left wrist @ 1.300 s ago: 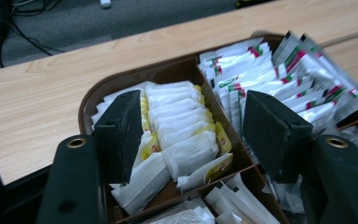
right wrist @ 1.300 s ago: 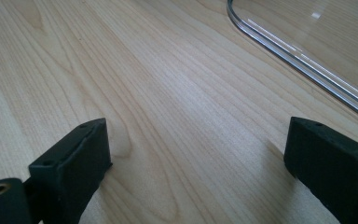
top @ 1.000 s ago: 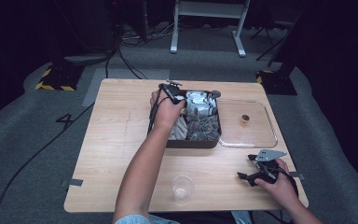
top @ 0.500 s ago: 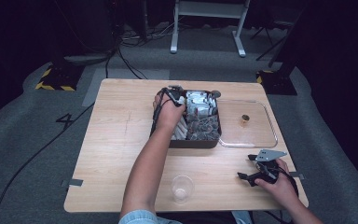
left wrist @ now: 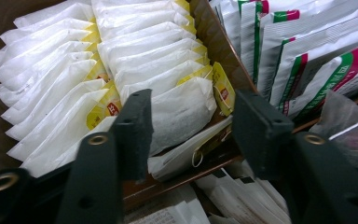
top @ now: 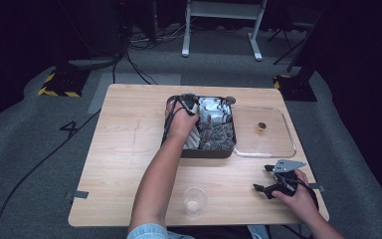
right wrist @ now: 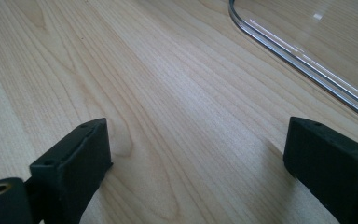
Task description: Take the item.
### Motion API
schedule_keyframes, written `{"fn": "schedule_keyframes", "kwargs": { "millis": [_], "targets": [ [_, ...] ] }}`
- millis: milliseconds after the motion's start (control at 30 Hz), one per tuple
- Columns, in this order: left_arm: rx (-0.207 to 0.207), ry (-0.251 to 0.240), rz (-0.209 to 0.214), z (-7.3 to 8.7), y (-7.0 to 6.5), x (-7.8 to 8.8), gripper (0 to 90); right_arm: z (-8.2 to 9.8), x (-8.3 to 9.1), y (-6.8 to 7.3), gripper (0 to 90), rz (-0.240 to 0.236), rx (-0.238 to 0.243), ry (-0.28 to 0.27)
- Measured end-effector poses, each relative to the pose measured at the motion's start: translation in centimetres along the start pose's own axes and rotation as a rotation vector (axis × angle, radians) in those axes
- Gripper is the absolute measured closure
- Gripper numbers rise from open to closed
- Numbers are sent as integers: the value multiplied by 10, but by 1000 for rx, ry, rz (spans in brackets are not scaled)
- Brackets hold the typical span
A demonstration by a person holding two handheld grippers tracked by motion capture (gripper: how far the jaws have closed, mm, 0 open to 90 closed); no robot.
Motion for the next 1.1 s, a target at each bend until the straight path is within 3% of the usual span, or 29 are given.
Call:
{"fn": "schedule_keyframes", "kwargs": {
  "millis": [200, 233, 467, 567, 867, 1100],
  "targets": [
    [-17, 16, 12, 1, 3, -2, 691, 0, 0, 0, 77, -3, 0, -1],
    [-26, 21, 15, 1, 3, -2, 750, 0, 0, 0, 78, -3, 0, -1],
    [-88, 47, 17, 0, 1, 0, 898, 0, 0, 0, 78, -3, 0, -1],
    [-86, 51, 20, 0, 1, 2, 899, 0, 0, 0, 78, -3, 0, -1],
    [-130, 26, -4, -5, 2, 11, 900, 0, 0, 0, 78, -4, 0, 0],
    [-129, -3, -7, -10, 4, 18, 900, 0, 0, 0, 78, -4, -2, 0]
  ]
}}
Point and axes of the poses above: each handheld gripper's, and its own axes: x roughly backward along the jaws, z roughly out of its underside, y roughly to its left, the point moved 1 cm from there along -x, roughly forward along the jaws, and after that the axes turned 8 degrees about -y, right-handed, at the moved point
